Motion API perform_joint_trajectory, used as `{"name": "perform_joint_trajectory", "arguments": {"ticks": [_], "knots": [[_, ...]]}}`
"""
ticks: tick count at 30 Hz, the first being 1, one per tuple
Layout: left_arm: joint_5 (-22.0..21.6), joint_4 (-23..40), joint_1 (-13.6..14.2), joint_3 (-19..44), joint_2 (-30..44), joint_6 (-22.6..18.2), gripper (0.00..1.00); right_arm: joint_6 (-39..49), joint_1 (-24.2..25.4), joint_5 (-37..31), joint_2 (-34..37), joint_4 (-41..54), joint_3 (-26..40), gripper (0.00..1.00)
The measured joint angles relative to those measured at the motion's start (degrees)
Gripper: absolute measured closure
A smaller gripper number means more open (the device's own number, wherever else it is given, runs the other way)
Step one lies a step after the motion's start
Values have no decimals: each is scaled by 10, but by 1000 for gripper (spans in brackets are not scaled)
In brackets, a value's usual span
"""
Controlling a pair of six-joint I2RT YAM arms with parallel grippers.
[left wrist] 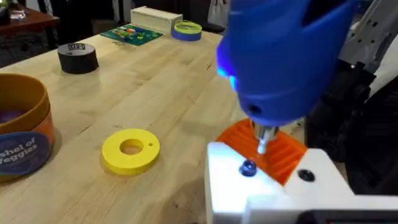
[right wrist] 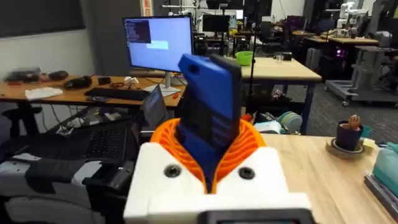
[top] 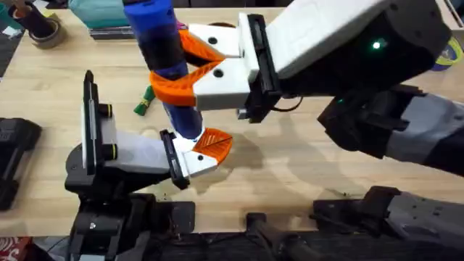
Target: Pick up the gripper from the table and insert it into the empty holder that is missing its gripper. Then pick up a screw, insert it into the mounting hole, and use the screwdriver to tighten it. Finally, clean up the table by picking up the vegetable and placing it into the bucket.
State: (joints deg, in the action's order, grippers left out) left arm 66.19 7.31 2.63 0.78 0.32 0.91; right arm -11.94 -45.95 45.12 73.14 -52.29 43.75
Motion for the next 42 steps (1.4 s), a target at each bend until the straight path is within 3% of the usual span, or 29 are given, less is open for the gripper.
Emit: {"name": "perform_joint_trajectory", "arguments": {"ticks": [42], "knots": [[0,0,0,0,0,0,984,19,-5,5,14,10,-1,976]]}}
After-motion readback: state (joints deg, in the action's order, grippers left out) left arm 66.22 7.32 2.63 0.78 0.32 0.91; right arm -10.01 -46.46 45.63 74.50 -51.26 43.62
